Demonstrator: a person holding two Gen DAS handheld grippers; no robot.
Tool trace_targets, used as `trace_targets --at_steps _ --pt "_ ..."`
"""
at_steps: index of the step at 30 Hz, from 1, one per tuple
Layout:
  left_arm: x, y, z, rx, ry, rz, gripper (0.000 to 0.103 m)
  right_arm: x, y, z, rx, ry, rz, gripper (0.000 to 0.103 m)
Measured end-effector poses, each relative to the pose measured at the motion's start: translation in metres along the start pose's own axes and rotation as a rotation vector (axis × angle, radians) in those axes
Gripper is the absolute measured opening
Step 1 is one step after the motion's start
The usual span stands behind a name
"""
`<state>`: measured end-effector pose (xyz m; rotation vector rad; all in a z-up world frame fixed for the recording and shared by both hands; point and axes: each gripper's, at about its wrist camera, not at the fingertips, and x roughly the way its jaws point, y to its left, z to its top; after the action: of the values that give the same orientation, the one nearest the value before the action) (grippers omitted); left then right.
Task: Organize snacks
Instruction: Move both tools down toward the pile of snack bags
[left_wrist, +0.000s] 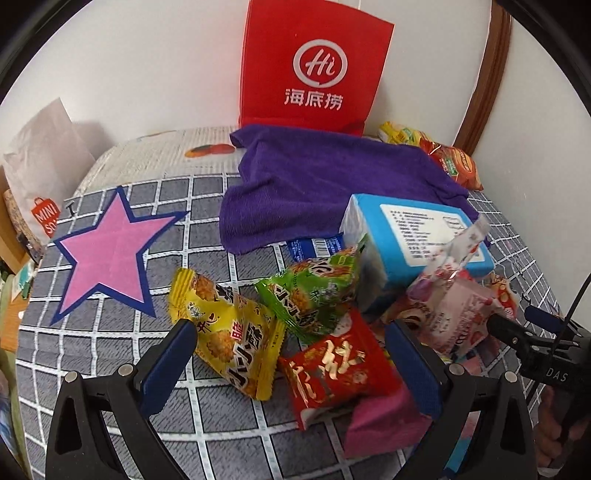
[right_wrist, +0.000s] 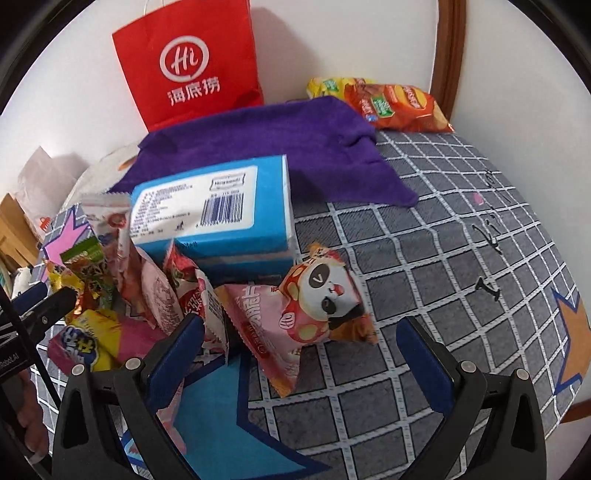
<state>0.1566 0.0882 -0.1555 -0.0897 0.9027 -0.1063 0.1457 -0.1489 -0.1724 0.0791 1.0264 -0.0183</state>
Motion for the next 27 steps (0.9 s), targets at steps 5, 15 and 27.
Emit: trace_targets --at_steps 5,15,27 --pt "0.012 0.005 0.001 0.006 0.004 0.005 0.102 0.016 0.004 -0.001 0.003 0.038 -0.012 0.103" --pt "0.021 0.015 0.005 0.009 -0.011 0.010 0.091 0.027 0.016 0.005 -0.025 0.027 0.002 0.102" --pt "0.024 0.028 0.006 -0.022 -0.022 0.011 0.043 0.029 0.018 0.011 -0.037 0.018 0.044 0.085"
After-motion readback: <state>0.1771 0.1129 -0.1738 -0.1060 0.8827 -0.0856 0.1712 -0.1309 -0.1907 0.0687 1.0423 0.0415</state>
